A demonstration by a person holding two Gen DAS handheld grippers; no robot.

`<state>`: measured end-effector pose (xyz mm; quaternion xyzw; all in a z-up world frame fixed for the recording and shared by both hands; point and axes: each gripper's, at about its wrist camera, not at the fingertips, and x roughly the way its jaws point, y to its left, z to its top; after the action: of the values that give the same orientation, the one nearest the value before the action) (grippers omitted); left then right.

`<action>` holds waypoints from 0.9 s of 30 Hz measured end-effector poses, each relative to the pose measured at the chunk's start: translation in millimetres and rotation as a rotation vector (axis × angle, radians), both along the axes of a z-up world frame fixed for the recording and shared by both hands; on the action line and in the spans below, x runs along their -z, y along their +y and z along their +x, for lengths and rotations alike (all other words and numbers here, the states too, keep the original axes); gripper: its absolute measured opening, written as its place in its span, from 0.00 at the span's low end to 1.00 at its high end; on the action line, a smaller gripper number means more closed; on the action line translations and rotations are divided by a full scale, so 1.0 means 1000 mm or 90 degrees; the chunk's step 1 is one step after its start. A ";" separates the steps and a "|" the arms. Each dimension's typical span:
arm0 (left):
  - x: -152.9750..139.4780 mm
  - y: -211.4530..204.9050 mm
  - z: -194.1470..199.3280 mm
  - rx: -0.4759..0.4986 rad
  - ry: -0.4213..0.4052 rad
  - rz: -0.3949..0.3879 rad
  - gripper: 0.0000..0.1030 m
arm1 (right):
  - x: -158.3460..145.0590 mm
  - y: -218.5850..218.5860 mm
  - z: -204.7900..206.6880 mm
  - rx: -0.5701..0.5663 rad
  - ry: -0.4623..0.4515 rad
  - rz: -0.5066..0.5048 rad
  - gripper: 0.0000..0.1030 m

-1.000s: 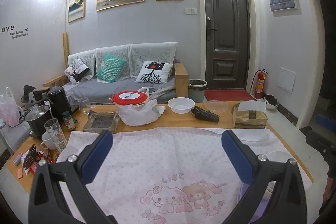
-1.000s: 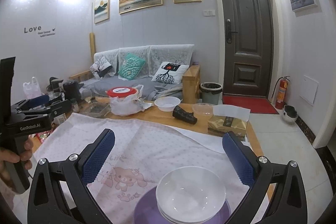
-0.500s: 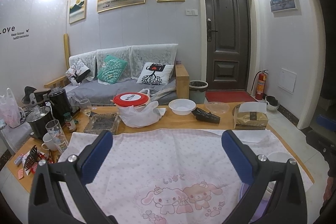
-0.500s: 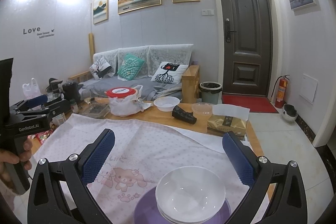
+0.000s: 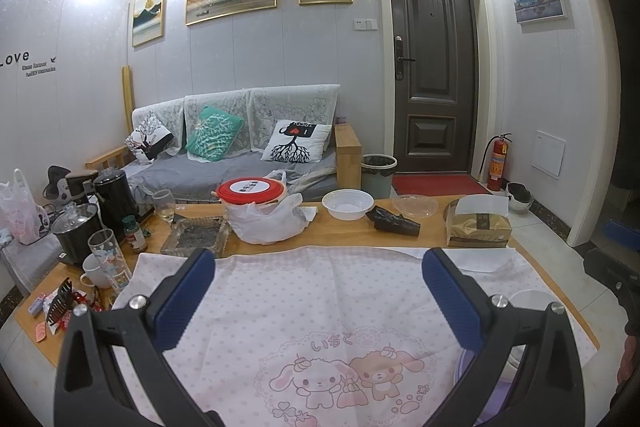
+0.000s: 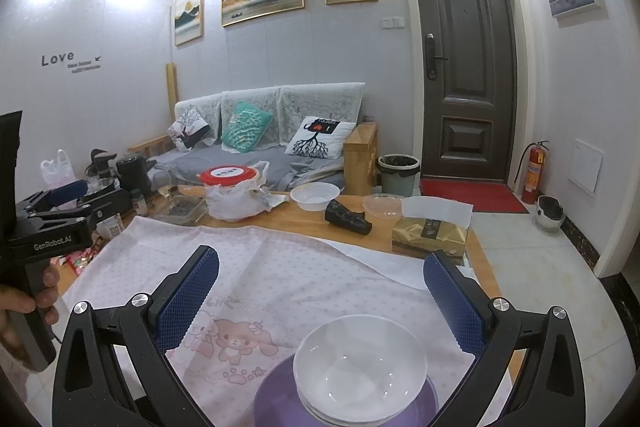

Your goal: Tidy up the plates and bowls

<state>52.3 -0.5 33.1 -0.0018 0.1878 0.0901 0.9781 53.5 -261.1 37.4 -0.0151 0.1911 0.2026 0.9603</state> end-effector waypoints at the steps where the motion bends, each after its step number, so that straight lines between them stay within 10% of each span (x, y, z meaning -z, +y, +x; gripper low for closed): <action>1: 0.000 0.000 0.000 0.000 0.000 0.000 1.00 | 0.000 0.000 0.000 0.001 -0.001 0.000 0.99; 27: -0.002 0.001 -0.001 0.000 -0.004 0.000 1.00 | -0.001 -0.002 0.001 0.000 0.002 0.001 0.99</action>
<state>51.7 0.6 35.0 -0.0022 0.1849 0.0897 0.9787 54.5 -262.7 37.9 -0.0142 0.1925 0.2027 0.9600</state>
